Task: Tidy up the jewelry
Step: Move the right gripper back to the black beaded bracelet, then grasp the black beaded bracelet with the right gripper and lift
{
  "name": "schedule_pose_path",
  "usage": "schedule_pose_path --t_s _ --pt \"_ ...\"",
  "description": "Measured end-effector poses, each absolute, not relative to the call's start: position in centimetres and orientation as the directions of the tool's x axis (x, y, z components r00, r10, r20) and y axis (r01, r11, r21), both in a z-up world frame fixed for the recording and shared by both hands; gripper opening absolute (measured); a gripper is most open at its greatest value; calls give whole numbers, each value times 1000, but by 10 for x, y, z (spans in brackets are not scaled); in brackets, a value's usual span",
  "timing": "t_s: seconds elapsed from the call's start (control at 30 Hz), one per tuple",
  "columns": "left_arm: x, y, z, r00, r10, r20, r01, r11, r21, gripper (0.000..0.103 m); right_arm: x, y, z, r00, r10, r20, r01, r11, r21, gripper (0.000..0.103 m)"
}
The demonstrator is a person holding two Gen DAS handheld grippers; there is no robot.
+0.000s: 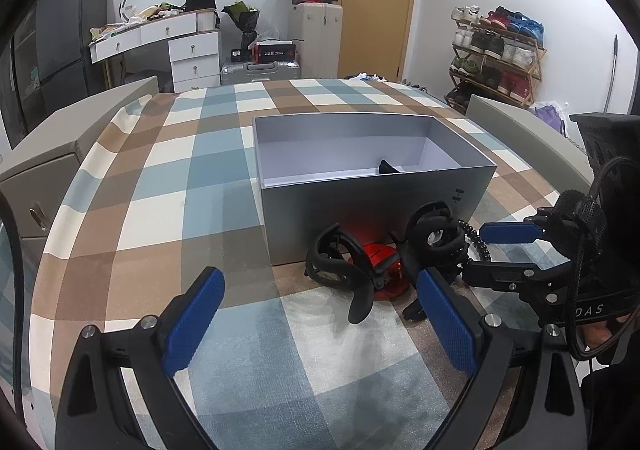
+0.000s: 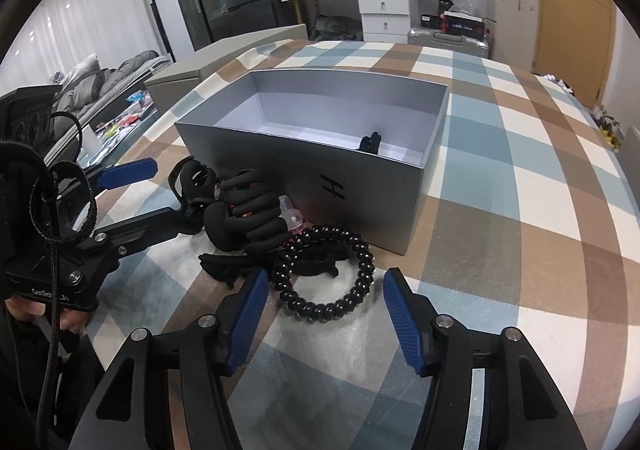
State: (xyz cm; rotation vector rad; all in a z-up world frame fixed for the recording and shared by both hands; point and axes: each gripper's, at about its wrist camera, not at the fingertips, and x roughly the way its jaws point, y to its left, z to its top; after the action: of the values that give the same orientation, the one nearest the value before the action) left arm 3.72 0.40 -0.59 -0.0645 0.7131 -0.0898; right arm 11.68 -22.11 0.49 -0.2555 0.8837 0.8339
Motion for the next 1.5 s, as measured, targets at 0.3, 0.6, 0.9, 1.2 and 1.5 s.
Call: schedule_pose_path --t_s 0.3,0.6,0.9,1.2,1.5 --pt "36 5 -5 752 -105 -651 60 994 -91 94 116 -212 4 355 530 -770 -759 644 93 54" --pt "37 5 -6 753 -110 -648 63 993 -95 94 110 -220 8 357 541 -761 -764 638 95 31" --pt "36 5 -6 755 -109 -646 61 993 -97 95 103 -233 12 359 573 -736 -757 641 130 31" --pt "40 12 -5 757 -128 -641 54 990 -134 94 102 -243 23 394 622 -676 -734 656 176 31" --pt "50 16 -5 738 -175 -652 48 977 -207 83 102 -244 25 393 632 -668 -734 653 186 31"
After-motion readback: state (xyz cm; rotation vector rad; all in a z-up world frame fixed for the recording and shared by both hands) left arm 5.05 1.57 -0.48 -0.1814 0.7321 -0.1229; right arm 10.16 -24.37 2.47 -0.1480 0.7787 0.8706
